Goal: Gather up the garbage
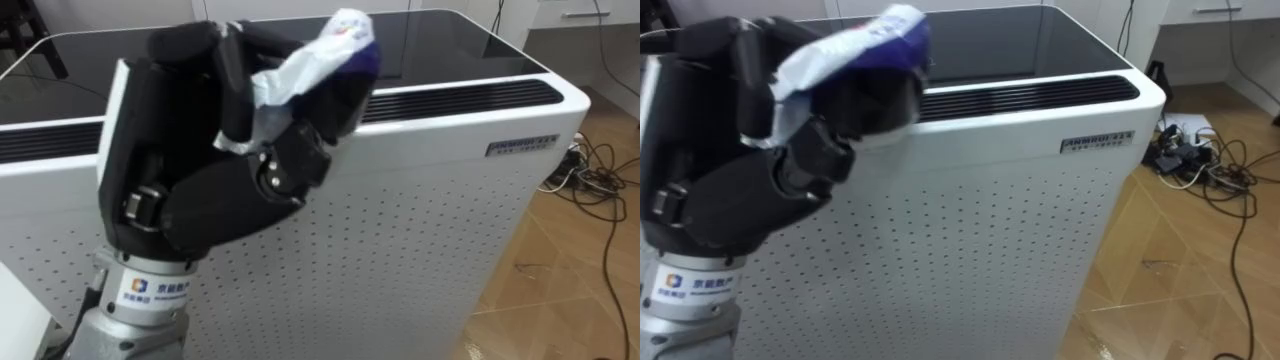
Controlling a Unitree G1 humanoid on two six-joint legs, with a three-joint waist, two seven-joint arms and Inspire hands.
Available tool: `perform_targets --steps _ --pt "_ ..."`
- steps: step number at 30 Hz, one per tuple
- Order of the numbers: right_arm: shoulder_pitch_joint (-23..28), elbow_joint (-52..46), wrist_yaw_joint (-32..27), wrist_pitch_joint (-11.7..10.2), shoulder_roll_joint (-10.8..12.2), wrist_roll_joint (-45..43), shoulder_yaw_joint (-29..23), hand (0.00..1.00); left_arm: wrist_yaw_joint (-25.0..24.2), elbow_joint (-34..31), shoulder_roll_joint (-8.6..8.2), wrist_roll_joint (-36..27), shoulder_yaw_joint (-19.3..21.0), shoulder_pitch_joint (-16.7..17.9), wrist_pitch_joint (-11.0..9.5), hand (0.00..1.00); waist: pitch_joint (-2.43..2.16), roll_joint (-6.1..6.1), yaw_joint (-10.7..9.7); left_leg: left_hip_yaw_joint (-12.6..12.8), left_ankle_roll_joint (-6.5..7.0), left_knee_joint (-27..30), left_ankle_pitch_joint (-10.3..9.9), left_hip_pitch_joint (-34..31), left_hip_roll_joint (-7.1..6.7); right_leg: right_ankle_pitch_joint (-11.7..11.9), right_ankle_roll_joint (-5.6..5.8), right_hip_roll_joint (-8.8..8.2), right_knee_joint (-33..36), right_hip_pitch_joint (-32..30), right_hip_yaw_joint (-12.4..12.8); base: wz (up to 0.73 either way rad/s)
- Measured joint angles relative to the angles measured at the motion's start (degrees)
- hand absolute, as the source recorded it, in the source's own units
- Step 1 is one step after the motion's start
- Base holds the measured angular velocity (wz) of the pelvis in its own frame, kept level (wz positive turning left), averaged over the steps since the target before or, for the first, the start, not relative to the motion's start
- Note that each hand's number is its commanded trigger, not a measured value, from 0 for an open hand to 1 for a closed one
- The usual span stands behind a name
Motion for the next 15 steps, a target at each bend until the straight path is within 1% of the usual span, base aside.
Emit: perform_targets --steps 1,2,5,7,8,10,12,13,15 --pt "-0.01 0.00 0.24 0.00 0.00 0.01 0.01 1.00 -1.84 0.00 -0.01 -1.37 -0.03 -0.25 0.51 1.00 -0.03 0.05 0.00 0.24 0.00 0.04 0.00 -0.25 0.03 0.00 0.00 0.01 0.05 -0.29 0.11 -0.04" --pt "-0.05 0.00 0.35 0.00 -0.02 0.01 0.01 1.00 -2.61 0.00 -0.01 -1.87 -0.03 -0.38 0.64 1.00 -0.03 0.04 0.02 0.37 0.00 0.14 0.00 -0.37 0.04 0.00 0.00 0.01 0.08 -0.48 0.18 -0.05" --pt "-0.07 -0.01 0.43 0.16 0.11 -0.11 0.00 1.00 -6.15 0.00 -0.01 -3.92 -0.03 -0.86 2.19 1.00 0.05 -0.08 -0.10 0.39 0.00 0.70 0.01 -0.48 0.03 0.00 0.00 -0.02 0.08 -0.61 0.33 -0.02" --pt "-0.08 -0.07 0.37 0.31 0.10 -0.79 0.03 1.00 -9.19 0.00 -0.01 -6.01 -0.67 -0.86 4.38 1.00 0.06 -0.10 -0.11 0.18 0.00 0.70 0.00 -0.65 -0.01 0.00 0.00 -0.05 0.05 -0.69 0.21 0.02" --pt "-0.10 -0.07 0.37 0.34 0.10 -1.05 0.03 1.00 -9.75 0.00 0.03 -6.70 -0.88 -0.85 4.93 1.00 0.07 -0.09 -0.12 0.10 0.00 0.70 0.00 -0.64 -0.02 0.00 0.00 -0.05 0.04 -0.71 0.14 0.05" --pt "-0.12 -0.07 0.35 0.71 0.07 -1.78 0.02 1.00 -11.78 0.01 0.06 -7.84 -1.28 -0.85 6.69 1.00 0.13 0.03 -0.16 -0.14 0.00 0.81 0.00 -0.81 0.00 0.00 0.00 -0.05 0.04 -0.80 -0.02 0.05" --pt "-0.19 -0.07 0.32 1.09 -0.10 -1.76 0.02 1.00 -12.94 0.01 0.05 -9.23 -2.08 -0.85 7.54 1.00 0.08 0.16 -0.16 -0.20 0.00 0.87 0.00 -1.41 0.00 0.00 0.00 -0.05 0.10 -1.17 -0.09 0.00" --pt "-0.42 -0.07 0.29 1.73 -0.12 -1.76 0.03 1.00 -13.91 0.01 -0.07 -9.25 -2.10 -0.85 8.34 1.00 0.09 0.21 -0.18 -0.20 0.00 0.89 0.00 -1.63 0.00 0.00 0.00 -0.07 0.28 -1.61 -0.10 0.00" --pt "-0.47 -0.07 0.13 2.17 -0.12 -1.87 0.03 1.00 -14.90 0.09 -0.16 -9.24 -2.39 -0.85 9.39 1.00 0.07 0.32 -0.21 -0.18 0.00 0.93 0.00 -1.72 0.04 -0.01 0.00 -0.11 0.79 -2.04 -0.11 0.00"
